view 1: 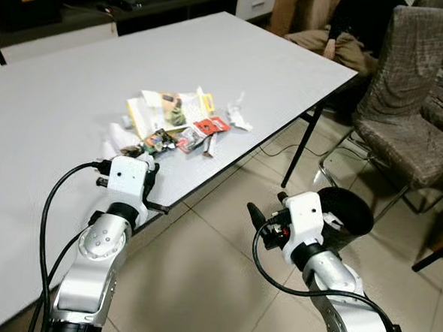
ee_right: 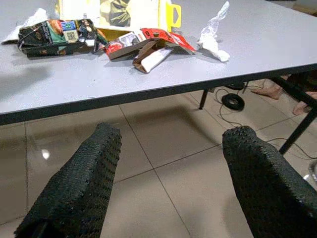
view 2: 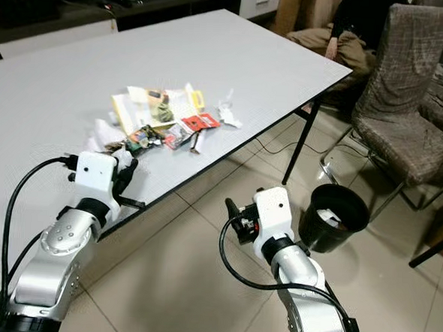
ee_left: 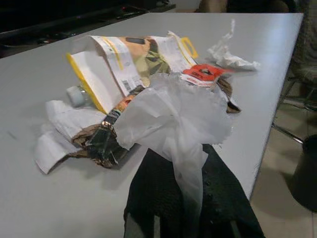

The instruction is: Picking trash to rubbish bin

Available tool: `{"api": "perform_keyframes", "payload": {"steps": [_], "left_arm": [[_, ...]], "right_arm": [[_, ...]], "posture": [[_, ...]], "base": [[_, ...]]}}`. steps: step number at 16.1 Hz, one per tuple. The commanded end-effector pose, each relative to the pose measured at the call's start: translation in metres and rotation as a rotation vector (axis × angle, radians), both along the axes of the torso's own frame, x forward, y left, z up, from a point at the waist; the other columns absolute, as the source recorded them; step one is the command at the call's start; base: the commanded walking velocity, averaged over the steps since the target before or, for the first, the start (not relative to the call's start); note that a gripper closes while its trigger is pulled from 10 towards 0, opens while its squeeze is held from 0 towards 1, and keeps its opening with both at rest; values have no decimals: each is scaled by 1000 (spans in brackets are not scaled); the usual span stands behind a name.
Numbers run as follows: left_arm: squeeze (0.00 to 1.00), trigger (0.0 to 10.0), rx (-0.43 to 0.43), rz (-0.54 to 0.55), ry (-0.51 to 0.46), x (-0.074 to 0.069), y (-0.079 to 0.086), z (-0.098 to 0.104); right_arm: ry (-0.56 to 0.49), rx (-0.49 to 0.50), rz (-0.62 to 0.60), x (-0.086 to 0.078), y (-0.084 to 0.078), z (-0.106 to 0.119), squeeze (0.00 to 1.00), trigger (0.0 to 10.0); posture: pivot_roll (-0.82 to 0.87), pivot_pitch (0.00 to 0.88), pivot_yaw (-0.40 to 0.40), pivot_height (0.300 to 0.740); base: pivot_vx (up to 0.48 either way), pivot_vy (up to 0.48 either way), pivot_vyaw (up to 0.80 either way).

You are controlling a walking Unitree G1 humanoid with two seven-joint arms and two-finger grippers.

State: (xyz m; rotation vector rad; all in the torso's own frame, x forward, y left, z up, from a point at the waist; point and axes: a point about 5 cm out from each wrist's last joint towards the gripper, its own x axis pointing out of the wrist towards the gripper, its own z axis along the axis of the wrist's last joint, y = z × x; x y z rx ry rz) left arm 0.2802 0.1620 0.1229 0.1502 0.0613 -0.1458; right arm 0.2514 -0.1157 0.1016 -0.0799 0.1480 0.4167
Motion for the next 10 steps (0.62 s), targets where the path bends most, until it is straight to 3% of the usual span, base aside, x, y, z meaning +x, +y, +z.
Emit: {"api": "perform_keyframes", "payload": {"steps": [1, 10], "left_arm": [[0, 10000, 12, -8, -4, -1, -4, 3], [0, 10000, 36, -18, -3, 1, -1, 6]], "right_arm": [[-2, -8, -7, 1, -2, -1, 0, 10000], [-6, -8, -9, 0, 1, -2, 0, 10000]], "posture": [[-120, 0, -32, 740], [-114, 0, -22, 740]], "base": [[0, 337, 0], [0, 353, 0]]}}
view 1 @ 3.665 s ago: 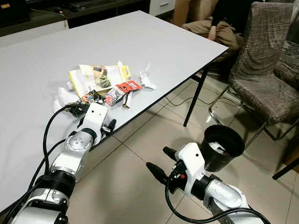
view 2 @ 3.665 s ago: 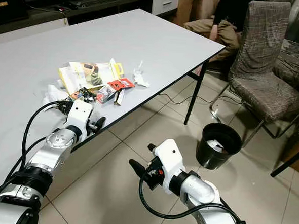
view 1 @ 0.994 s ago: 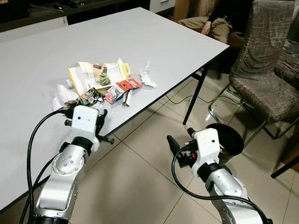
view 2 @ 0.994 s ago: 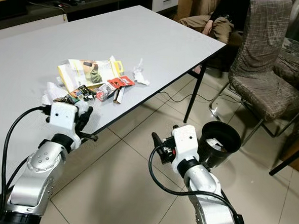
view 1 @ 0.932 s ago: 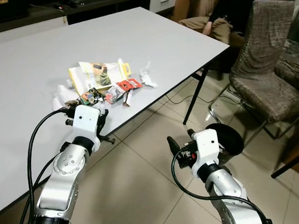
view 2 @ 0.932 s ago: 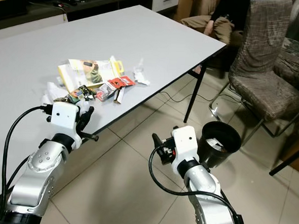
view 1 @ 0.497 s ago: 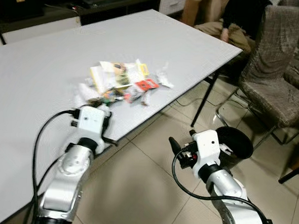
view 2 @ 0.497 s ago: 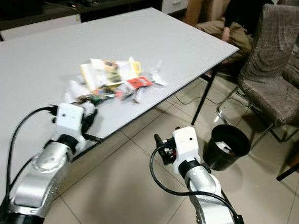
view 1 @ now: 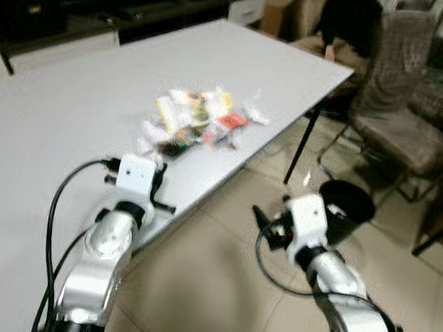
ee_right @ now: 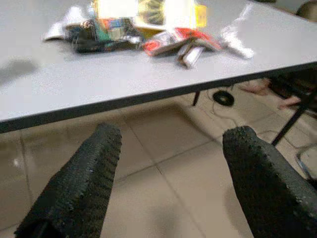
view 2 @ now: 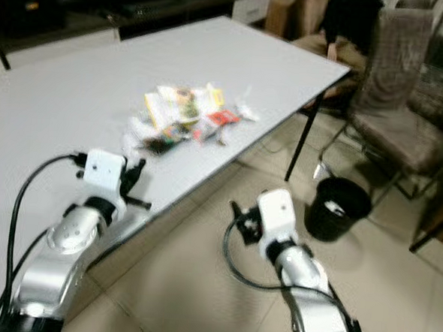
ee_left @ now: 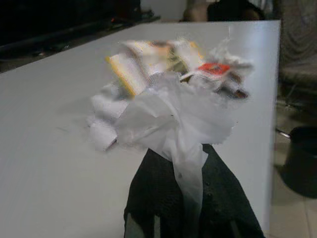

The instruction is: Picking trash to rubbish bin

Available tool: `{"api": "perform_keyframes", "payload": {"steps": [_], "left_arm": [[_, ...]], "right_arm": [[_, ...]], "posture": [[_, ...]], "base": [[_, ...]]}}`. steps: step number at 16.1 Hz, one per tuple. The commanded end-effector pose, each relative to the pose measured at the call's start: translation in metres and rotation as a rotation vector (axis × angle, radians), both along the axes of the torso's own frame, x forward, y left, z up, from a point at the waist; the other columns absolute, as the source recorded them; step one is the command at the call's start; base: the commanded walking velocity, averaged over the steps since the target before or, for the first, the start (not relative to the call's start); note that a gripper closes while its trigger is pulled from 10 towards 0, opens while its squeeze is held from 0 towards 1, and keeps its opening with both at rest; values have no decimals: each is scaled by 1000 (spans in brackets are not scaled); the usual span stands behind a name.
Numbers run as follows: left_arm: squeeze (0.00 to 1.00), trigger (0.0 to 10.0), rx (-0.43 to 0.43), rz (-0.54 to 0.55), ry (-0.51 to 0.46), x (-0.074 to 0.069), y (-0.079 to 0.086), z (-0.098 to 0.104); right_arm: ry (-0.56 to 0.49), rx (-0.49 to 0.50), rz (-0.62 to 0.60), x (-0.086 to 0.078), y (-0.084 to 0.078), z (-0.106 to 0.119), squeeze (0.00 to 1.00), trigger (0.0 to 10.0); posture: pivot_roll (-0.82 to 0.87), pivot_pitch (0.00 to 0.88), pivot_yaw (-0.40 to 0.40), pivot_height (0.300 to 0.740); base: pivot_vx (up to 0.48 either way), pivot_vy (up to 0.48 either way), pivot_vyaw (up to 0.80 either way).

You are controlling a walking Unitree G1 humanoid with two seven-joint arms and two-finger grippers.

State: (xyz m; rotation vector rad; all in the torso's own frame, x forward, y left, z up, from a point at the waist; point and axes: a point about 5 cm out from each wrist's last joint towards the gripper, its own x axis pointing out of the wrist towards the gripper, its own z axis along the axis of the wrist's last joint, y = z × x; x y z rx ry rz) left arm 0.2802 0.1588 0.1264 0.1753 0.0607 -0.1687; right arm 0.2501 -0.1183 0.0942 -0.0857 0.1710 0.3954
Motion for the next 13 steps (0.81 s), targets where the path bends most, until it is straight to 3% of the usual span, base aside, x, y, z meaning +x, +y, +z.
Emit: {"api": "perform_keyframes", "payload": {"steps": [1, 8, 10, 13], "left_arm": [[0, 10000, 15, 4, -1, 1, 2, 2], [0, 10000, 19, -6, -2, 1, 1, 3], [0, 10000, 93, -14, -14, 1, 1, 4], [0, 10000, 72, -5, -1, 0, -1, 1]], "right_arm": [[-27, 3, 10, 1, 3, 6, 0, 10000], [-29, 1, 7, 1, 3, 5, 0, 10000], [-30, 1, 8, 1, 3, 5, 0, 10000], [-29, 0, 13, 0, 3, 5, 0, 10000]], "posture": [[-114, 0, -18, 740], [-113, 0, -23, 740], [-115, 0, -23, 740], [-116, 0, -28, 740]], "base": [[0, 360, 0], [0, 354, 0], [0, 0, 0], [0, -480, 0]]}}
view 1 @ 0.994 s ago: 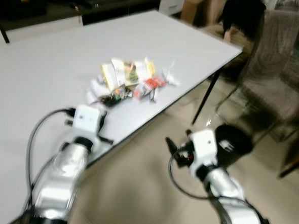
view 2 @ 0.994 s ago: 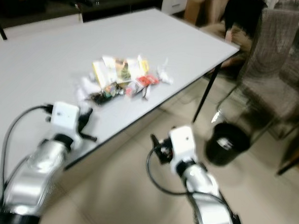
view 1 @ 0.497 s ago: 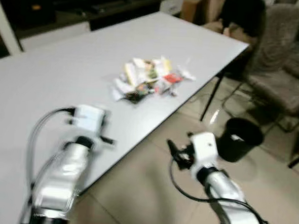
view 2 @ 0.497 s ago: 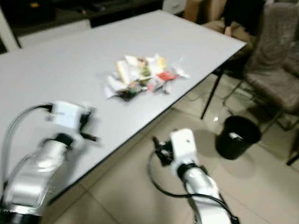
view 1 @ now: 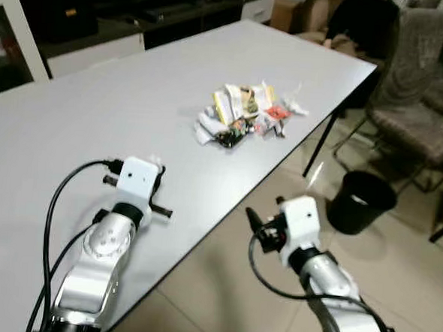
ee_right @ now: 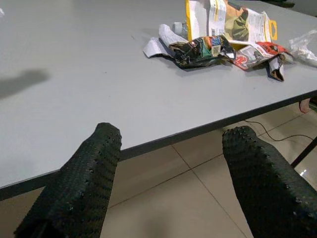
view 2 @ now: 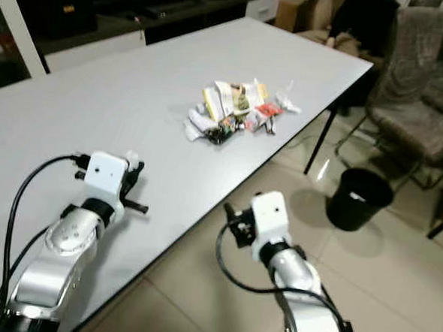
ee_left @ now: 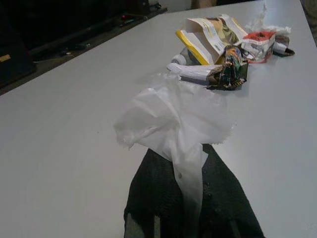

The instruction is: Picking trash to rubbish bin

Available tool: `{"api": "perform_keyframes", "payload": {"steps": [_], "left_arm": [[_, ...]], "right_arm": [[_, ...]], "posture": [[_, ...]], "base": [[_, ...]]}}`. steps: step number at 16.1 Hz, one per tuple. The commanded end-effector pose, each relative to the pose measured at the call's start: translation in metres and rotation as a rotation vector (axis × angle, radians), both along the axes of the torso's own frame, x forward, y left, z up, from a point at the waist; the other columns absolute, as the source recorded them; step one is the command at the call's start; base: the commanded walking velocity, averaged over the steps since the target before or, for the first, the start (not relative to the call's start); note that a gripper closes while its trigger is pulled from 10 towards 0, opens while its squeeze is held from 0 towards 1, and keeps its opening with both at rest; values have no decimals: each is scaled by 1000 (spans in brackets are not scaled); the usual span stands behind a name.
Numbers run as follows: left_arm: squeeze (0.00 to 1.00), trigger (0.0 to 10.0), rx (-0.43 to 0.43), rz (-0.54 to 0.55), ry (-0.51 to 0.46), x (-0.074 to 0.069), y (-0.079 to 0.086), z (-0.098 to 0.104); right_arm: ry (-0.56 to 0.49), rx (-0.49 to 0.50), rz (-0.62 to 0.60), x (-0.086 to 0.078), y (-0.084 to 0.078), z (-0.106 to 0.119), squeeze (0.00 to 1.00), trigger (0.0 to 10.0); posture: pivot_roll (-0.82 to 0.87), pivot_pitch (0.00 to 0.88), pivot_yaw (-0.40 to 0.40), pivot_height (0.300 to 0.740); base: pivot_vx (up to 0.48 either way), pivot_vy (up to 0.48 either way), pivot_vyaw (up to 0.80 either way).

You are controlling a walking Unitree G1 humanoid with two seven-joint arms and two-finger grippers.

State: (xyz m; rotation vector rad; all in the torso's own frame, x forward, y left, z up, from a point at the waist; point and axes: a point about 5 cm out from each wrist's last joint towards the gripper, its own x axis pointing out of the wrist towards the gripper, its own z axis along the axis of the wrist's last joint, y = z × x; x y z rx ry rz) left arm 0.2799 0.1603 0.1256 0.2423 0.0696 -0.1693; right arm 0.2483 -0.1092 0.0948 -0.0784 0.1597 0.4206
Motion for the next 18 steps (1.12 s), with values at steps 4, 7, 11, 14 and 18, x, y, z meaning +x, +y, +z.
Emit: {"api": "perform_keyframes", "payload": {"steps": [4, 7, 11, 14, 18], "left_arm": [[0, 10000, -27, 7, -7, 0, -2, 3], [0, 10000, -40, 7, -28, 1, -3, 6], [0, 10000, -56, 15, -37, 3, -4, 8], [0, 10000, -53, 15, -40, 5, -2, 10], [0, 10000, -51, 13, -41, 7, -1, 10]], "right_arm": [[-20, -20, -3, 4, -7, 5, 0, 10000], [-14, -27, -3, 7, -9, 6, 0, 10000], [-15, -25, -3, 10, -10, 7, 0, 10000], [-23, -25, 5, 12, -9, 9, 0, 10000], [-36, -54, 16, 14, -9, 10, 0, 10000]], "posture": [[-112, 0, -41, 740], [-111, 0, -48, 740], [-108, 0, -52, 740], [-112, 0, -48, 740], [-114, 0, -41, 740]], "base": [[0, 0, 0], [0, 0, 0], [131, 0, 0], [289, 0, 0], [299, 0, 0]]}}
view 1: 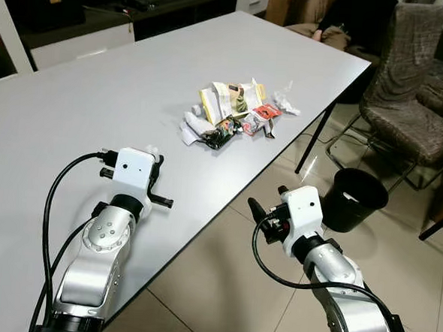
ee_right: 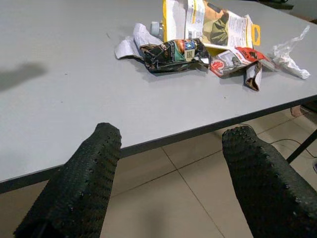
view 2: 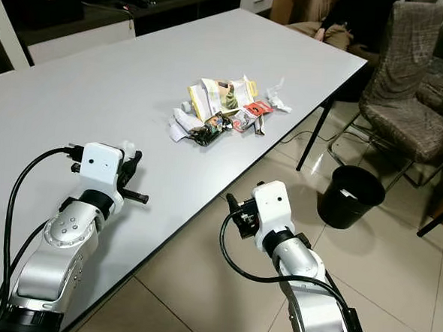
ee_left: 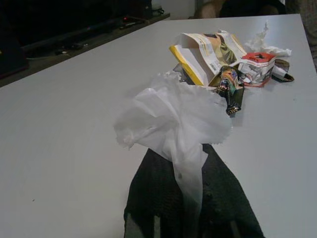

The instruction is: Picking trash to rubbish bin

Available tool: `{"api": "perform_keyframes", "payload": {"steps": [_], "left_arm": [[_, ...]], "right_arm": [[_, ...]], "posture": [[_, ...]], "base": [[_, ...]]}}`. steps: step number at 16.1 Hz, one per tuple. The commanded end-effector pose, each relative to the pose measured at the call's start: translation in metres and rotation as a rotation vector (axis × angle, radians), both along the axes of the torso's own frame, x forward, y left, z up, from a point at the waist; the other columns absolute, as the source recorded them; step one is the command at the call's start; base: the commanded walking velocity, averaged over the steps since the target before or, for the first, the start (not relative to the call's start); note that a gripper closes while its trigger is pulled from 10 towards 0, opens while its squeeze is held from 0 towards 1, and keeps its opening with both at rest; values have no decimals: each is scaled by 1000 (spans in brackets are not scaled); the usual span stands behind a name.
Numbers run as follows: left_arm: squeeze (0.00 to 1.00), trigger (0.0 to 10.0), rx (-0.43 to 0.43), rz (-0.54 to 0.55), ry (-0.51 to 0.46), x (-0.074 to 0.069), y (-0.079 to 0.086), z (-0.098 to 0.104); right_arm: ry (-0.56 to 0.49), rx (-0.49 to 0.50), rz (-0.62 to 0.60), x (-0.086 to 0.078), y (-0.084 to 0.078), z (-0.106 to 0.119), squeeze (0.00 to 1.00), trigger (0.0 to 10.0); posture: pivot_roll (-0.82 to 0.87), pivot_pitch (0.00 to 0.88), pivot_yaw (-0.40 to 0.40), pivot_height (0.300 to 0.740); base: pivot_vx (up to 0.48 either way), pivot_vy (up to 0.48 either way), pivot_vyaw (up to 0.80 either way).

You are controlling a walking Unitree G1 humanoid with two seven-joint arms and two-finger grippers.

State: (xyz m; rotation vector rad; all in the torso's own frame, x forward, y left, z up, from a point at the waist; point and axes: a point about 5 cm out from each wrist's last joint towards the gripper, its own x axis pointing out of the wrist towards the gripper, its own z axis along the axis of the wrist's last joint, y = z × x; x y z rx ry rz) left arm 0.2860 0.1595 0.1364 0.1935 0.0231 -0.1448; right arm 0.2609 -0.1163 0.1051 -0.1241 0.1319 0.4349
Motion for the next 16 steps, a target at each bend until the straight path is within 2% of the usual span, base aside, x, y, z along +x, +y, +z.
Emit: {"api": "perform_keyframes", "payload": {"steps": [1, 9, 14, 16], "left_arm": [[0, 10000, 3, -12, 6, 2, -1, -1], [0, 10000, 2, -26, 12, 3, -3, -2], [0, 10000, -15, -16, 16, -1, -5, -4], [0, 10000, -21, -14, 15, -2, -6, -4]], "right_arm": [[-2, -18, -3, 1, -2, -1, 0, 10000], [-4, -33, 4, 1, -2, -1, 0, 10000], [3, -42, 18, 1, -4, -1, 0, 10000], [8, -16, -8, 3, -6, -1, 0, 10000]], "posture": [[-116, 0, -39, 740], [-120, 0, -34, 740], [-115, 0, -55, 740], [-110, 0, -59, 740]], "base": [[296, 0, 0], [299, 0, 0], [305, 0, 0], [371, 0, 0]]}}
